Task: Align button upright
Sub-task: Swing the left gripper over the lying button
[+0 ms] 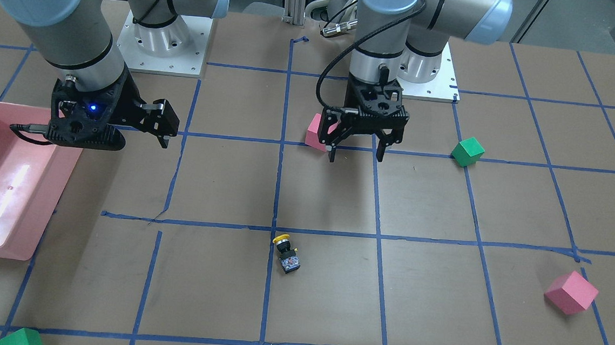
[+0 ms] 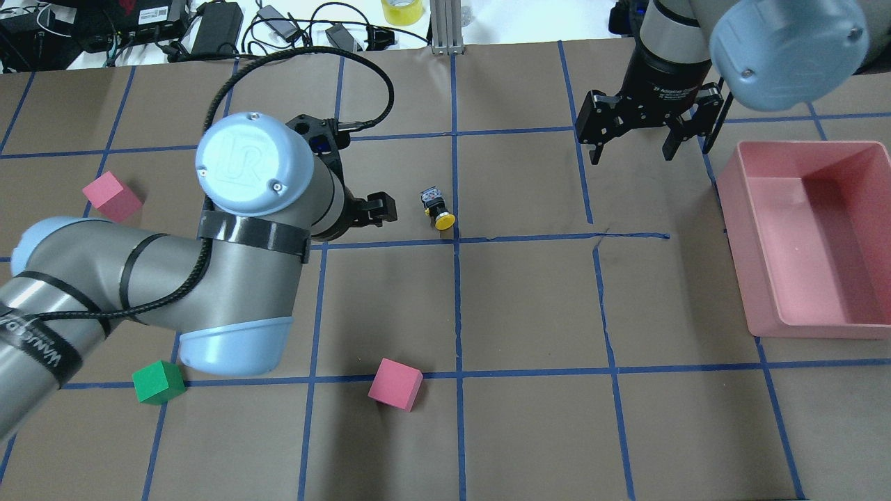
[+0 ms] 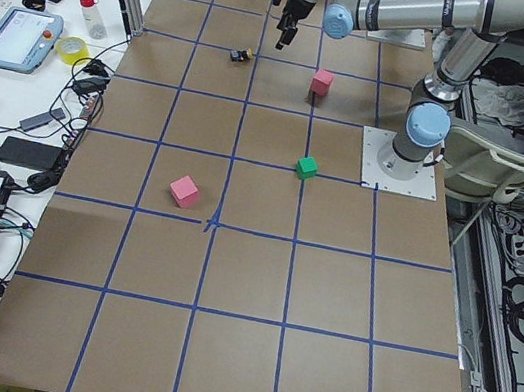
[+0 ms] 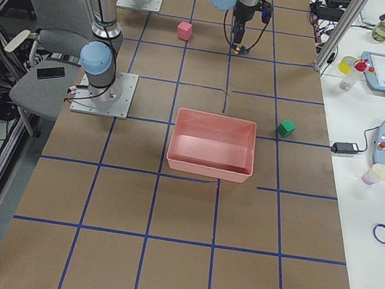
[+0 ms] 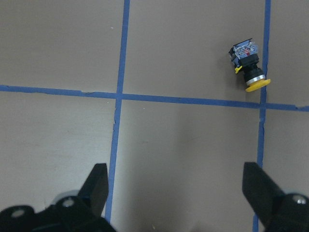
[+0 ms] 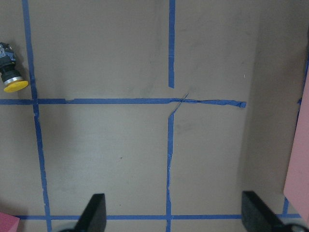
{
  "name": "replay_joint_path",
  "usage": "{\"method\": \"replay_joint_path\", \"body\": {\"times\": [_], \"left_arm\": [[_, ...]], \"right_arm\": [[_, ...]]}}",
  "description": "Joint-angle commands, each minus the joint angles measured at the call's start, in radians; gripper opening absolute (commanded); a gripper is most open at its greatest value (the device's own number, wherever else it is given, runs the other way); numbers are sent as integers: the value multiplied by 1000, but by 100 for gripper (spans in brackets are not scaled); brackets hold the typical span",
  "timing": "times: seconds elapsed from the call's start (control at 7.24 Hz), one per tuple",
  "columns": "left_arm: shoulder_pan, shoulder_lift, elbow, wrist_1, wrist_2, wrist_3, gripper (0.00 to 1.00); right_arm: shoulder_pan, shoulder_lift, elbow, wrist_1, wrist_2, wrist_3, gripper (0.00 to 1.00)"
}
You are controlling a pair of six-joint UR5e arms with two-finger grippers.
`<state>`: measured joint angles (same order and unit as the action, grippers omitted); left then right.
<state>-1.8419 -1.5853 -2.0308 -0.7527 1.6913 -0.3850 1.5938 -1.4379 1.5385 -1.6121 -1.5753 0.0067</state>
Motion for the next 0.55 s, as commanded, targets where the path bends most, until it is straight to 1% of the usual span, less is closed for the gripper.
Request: {"method": "replay_joint_path", "body": {"times": [0.0, 0.14, 0.28, 0.41], "left_arm": [[-74, -129, 0, 172, 72, -89, 100], [-118, -195, 4, 238, 117, -153, 98], [-137, -266, 10, 348, 132, -176, 98], [-167, -322, 15, 418, 142, -214, 98]], "right_arm": [[-2, 1, 2, 0, -3, -30, 100], [0, 1, 2, 0, -3, -30, 100], [0, 1, 2, 0, -2, -30, 100], [0, 1, 2, 0, -2, -30, 100]]}}
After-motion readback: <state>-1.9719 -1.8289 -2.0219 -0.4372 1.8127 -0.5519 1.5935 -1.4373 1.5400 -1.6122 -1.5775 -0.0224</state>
